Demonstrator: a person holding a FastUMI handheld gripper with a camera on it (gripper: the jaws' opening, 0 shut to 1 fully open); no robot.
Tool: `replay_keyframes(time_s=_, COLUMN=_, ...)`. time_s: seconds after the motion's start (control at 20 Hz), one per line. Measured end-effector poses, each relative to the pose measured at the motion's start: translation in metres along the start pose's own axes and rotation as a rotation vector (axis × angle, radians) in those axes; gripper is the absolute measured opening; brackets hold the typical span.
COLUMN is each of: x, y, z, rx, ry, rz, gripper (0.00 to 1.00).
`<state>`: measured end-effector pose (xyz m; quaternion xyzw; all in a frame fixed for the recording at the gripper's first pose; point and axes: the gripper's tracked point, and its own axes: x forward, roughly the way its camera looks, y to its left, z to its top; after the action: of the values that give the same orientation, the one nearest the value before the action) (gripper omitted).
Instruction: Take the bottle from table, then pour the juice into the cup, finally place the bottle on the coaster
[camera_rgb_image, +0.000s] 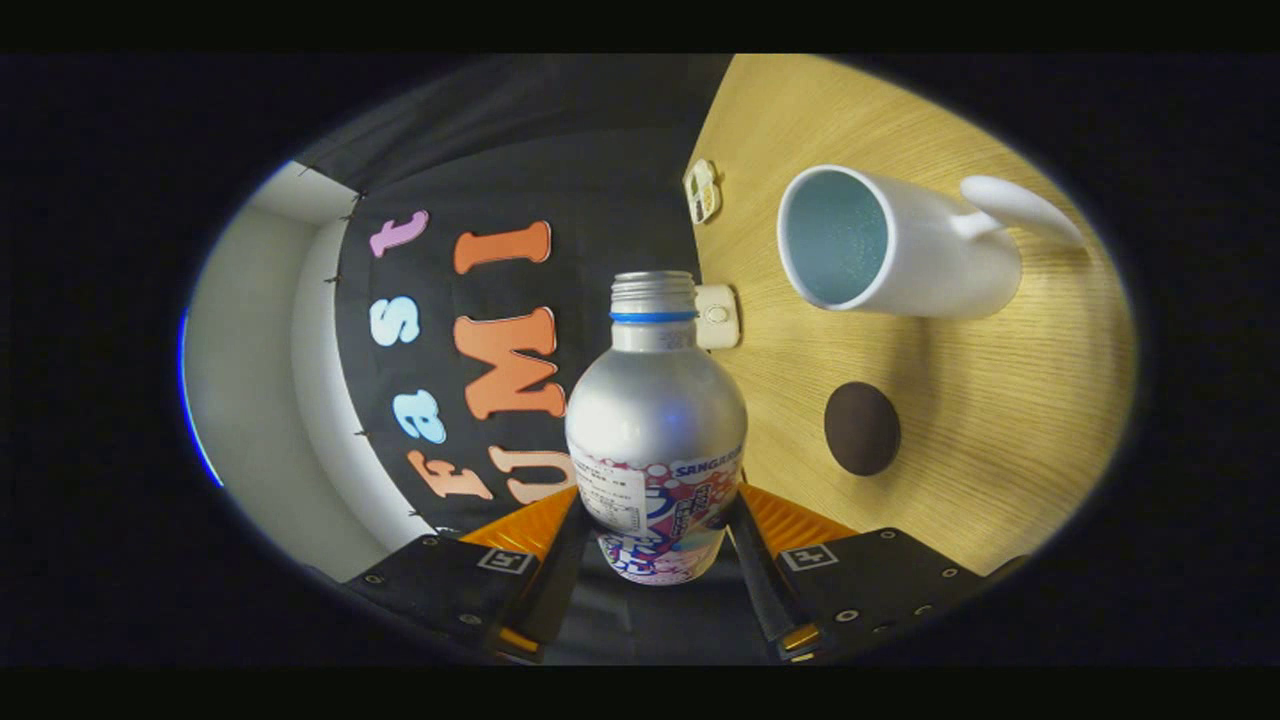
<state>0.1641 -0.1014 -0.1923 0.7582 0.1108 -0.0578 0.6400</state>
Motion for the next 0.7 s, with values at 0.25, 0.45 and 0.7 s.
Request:
replay_keyframes(time_s=0.25, x=0.0010, y=0.0027, z=0.0033, rx=0.075, ry=0.003, rz=0.001, gripper=0.74)
replay_keyframes(time_s=0.45, x=-0.0050, y=0.0065, z=0.0073, rx=0.136, ry=0.002, rz=0.012, gripper=0.74)
replay_keyframes(time_s=0.7, x=-0.0031, y=0.0072, z=0.0074, rx=0.189, ry=0.008, rz=0.002, gripper=0.74)
